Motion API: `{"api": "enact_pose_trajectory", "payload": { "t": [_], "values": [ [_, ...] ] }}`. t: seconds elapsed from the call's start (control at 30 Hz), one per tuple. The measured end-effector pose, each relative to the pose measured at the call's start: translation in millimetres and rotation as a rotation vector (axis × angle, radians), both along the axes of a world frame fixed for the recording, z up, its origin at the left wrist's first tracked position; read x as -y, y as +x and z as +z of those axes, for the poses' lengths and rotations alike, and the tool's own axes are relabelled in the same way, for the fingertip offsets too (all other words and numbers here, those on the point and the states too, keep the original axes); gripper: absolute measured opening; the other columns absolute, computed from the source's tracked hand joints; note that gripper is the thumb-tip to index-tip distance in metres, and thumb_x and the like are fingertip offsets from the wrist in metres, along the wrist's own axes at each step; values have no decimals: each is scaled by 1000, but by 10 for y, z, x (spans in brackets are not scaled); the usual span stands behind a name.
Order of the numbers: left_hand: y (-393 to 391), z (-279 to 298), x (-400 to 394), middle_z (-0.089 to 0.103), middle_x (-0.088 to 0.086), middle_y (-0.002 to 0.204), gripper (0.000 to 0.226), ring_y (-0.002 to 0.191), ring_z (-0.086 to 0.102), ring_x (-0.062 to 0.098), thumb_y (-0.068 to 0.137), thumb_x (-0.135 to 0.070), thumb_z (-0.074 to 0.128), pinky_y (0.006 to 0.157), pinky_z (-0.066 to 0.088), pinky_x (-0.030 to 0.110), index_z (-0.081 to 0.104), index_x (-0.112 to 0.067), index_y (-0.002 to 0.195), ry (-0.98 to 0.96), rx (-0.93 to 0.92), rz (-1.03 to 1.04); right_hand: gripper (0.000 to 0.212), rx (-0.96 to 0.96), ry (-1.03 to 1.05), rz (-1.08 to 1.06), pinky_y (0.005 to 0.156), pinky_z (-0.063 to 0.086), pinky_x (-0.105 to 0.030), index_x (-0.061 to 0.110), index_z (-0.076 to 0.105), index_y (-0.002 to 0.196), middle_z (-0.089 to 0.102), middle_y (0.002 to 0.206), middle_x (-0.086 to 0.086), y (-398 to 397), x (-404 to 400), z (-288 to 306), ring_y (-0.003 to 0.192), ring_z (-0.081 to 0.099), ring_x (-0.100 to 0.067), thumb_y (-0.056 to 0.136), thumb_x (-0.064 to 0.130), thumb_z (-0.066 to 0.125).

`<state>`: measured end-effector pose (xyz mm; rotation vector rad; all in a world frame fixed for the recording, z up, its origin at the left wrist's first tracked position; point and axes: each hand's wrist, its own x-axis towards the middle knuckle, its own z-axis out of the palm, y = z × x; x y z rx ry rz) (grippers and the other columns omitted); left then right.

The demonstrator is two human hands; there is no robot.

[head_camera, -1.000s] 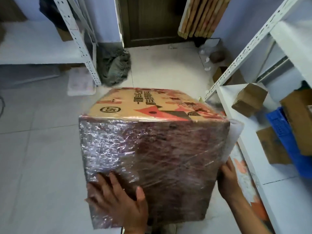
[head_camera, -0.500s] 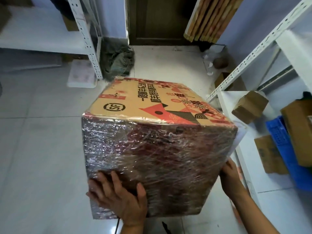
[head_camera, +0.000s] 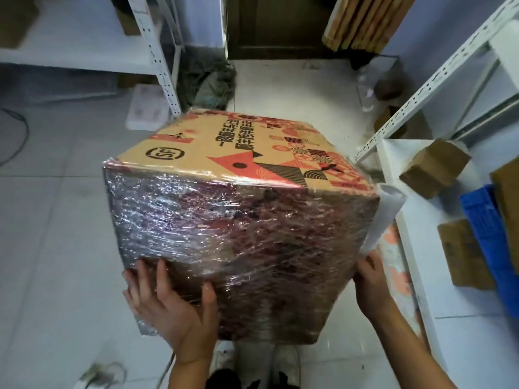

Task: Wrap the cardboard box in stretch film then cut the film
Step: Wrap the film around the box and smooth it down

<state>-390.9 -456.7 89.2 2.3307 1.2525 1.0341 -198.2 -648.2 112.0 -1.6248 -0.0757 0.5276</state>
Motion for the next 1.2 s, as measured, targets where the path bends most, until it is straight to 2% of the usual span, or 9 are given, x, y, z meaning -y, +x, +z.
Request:
{"api": "enact_pose_trajectory", "payload": {
  "t": [0.13, 0.3, 0.43, 0.6, 0.7, 0.8, 0.93, 1.0, 1.2],
  "values": [
    [-21, 20, -63, 29, 19, 142, 68, 138, 19, 43, 90, -53, 37, 107, 22, 64, 32, -2, 135, -2, -16, -4, 7, -21, -20, 5, 52, 43, -13, 10, 52, 71, 59, 57, 14, -10, 1, -13, 56, 53, 0, 73, 12, 45],
    [-28, 69, -41, 27, 16, 143, 65, 140, 16, 40, 89, -50, 40, 106, 22, 66, 31, -5, 135, -57, -2, -18, 22, -39, -37, -33, 55, 45, -16, 27, 63, 63, 61, 60, 14, -45, -33, -11, 59, 55, -1, 74, 16, 47],
    [-33, 76, -6, 26, 16, 145, 65, 141, 15, 41, 86, -44, 46, 109, 17, 65, 29, -7, 136, -96, -10, -24, 17, -43, -76, -90, 53, 45, -16, 25, 63, 68, 62, 59, 15, -63, -52, 6, 59, 56, 0, 75, 15, 51],
    [-65, 97, -5, 26, 19, 144, 64, 139, 17, 45, 88, -48, 44, 108, 17, 66, 32, -4, 133, -119, -15, -53, 62, -37, -151, -100, 50, 45, -12, 35, 67, 56, 62, 55, 16, -79, -60, -2, 54, 56, 2, 93, -5, 37],
    [-90, 93, -20, 29, 20, 142, 62, 136, 19, 46, 89, -48, 43, 107, 19, 67, 35, -3, 130, -104, -21, -55, 47, -9, -149, -142, 48, 43, -10, 34, 66, 53, 59, 52, 18, -107, -109, 4, 51, 53, 2, 84, 3, 49],
    [-127, 86, -11, 30, 21, 140, 59, 135, 21, 46, 86, -42, 48, 105, 21, 68, 36, -3, 129, -93, -30, -70, 61, 20, -203, -138, 48, 43, -9, 32, 63, 55, 58, 52, 20, -138, -109, 1, 52, 52, 4, 90, -12, 39],
    [-199, 97, -6, 34, 23, 136, 56, 130, 27, 49, 86, -41, 48, 99, 29, 69, 38, -3, 126, -55, -25, -102, 39, 21, -280, -179, 51, 45, -9, 11, 50, 70, 61, 54, 21, -202, -147, 96, 56, 56, 8, 90, -17, 33],
    [-192, 111, -38, 37, 23, 133, 55, 126, 30, 50, 88, -44, 44, 95, 32, 69, 39, -2, 123, -39, -19, -106, 38, 12, -315, -202, 51, 45, -6, 11, 49, 69, 62, 61, 9, -210, -171, 113, 60, 57, 5, 90, -17, 34],
    [-156, 136, -48, 38, 24, 132, 55, 125, 31, 52, 88, -45, 43, 96, 31, 69, 40, -1, 120, -48, -30, -100, 37, -93, -381, -246, 66, 45, -25, 23, 48, 81, 52, 83, -1, -137, -95, 16, 77, 50, -17, 95, -9, 35]
  ]
}}
